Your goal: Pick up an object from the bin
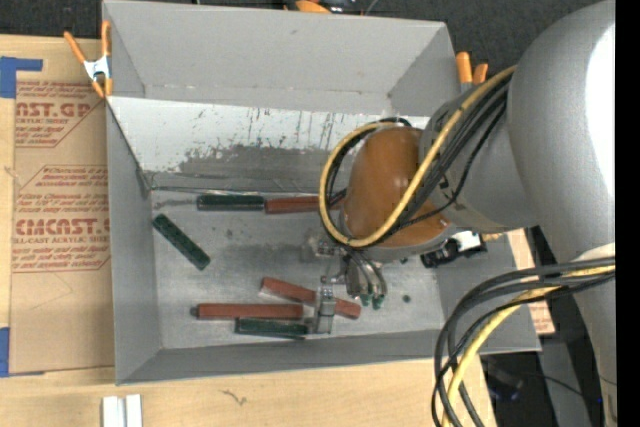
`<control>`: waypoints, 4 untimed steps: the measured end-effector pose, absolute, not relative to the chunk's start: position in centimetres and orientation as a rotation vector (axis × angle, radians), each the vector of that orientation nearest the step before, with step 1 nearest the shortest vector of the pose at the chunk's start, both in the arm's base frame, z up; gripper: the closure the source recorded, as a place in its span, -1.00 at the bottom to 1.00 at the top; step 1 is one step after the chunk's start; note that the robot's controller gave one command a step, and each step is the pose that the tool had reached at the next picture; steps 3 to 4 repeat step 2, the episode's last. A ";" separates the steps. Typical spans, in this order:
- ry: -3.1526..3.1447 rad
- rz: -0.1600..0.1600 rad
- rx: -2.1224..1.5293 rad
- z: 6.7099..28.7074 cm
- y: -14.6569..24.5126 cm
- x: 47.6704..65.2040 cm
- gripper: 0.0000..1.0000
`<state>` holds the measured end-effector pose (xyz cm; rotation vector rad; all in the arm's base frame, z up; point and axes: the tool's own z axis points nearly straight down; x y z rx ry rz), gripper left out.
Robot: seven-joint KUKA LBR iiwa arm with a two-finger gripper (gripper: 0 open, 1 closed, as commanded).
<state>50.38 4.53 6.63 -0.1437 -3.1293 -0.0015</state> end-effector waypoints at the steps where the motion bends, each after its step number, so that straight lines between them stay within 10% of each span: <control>1: -3.138 -0.002 -0.143 7.0 4.5 50.7 1.00; 2: -3.135 0.000 0.306 22.2 4.5 51.7 1.00; 4: -3.135 0.000 0.306 22.2 4.5 51.7 1.00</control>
Offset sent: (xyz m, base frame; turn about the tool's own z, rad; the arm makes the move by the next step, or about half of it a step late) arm 0.0000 0.0000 0.0000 0.0000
